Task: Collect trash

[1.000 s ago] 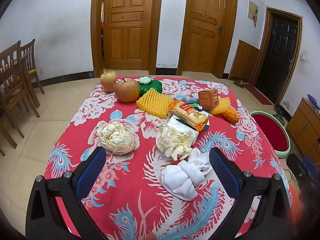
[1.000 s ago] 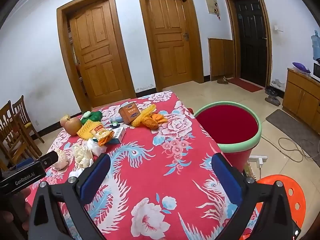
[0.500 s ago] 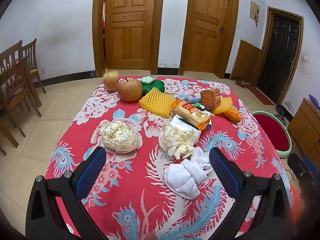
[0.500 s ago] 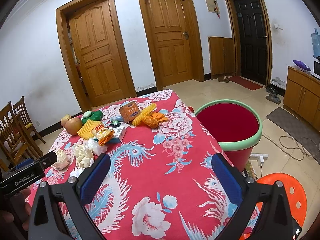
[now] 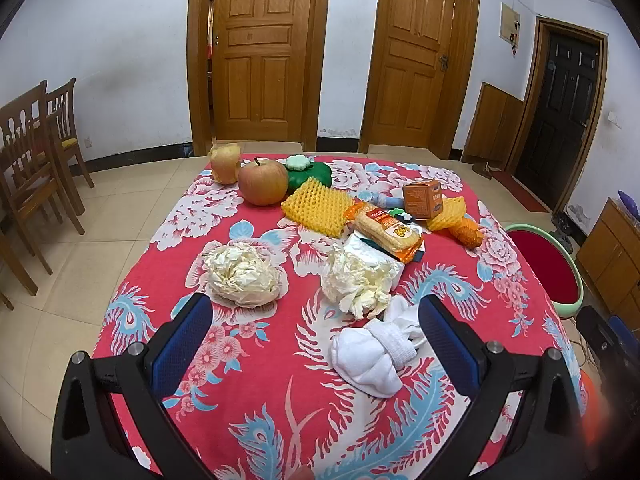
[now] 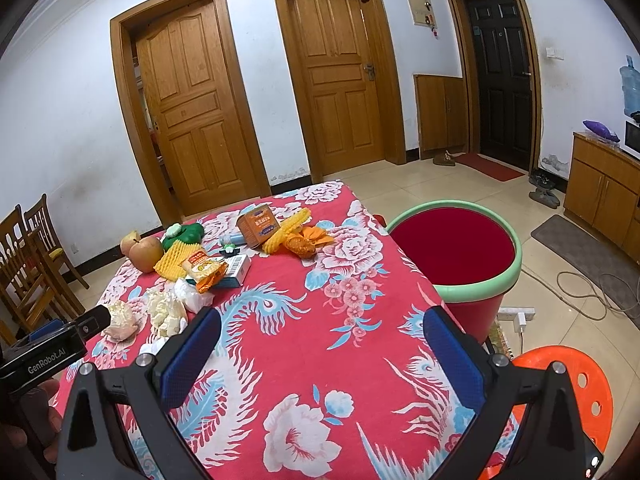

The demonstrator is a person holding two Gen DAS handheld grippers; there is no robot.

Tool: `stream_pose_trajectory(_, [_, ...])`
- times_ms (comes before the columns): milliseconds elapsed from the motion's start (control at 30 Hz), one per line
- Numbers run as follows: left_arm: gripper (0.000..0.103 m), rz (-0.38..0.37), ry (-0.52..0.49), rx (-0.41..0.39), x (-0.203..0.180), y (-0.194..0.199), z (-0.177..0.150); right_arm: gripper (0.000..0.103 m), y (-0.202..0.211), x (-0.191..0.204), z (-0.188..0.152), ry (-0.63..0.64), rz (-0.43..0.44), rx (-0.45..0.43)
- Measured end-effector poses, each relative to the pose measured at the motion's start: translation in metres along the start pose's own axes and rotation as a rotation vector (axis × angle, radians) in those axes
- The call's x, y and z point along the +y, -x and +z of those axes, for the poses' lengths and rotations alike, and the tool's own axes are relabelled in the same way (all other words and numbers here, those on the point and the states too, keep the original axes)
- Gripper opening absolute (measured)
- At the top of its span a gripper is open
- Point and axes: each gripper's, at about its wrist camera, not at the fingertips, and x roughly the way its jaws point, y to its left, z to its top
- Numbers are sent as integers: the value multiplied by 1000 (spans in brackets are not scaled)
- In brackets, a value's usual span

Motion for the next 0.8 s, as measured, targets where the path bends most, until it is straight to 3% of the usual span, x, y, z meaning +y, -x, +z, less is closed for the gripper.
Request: stream_pose_trajectory(800, [101,0,-6,2,-3,-3,-8,103,0,-1,0,-3,1,1])
